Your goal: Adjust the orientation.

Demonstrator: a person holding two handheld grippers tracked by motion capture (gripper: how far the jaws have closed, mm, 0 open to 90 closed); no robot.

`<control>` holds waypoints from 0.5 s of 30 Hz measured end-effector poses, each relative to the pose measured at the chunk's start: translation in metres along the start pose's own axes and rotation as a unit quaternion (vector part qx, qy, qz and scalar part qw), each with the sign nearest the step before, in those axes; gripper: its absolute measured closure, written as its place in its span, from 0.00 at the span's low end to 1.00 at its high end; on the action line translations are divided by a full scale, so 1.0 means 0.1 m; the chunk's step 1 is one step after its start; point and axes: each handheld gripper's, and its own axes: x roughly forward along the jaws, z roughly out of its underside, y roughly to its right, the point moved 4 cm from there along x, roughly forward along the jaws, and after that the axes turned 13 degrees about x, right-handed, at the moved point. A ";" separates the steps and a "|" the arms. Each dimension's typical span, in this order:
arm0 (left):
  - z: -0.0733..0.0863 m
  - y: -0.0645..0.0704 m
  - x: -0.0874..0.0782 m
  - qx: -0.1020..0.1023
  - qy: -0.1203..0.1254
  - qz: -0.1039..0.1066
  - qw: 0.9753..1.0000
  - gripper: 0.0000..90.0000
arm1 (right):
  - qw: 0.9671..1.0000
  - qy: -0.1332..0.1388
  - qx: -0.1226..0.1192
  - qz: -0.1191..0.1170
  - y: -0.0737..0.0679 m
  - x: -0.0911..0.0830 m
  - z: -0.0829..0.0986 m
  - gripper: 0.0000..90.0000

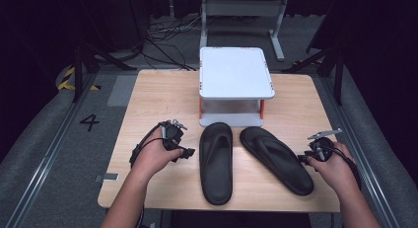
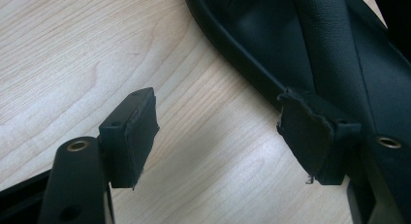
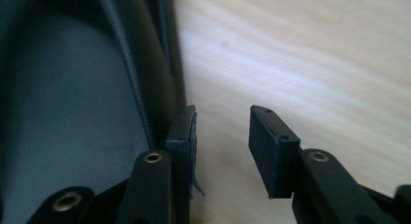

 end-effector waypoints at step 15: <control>-0.08 0.03 0.11 0.015 -0.009 0.010 1.000 0.34 | 0.994 -0.063 -0.014 -0.094 -0.61 -0.03 0.16 0.64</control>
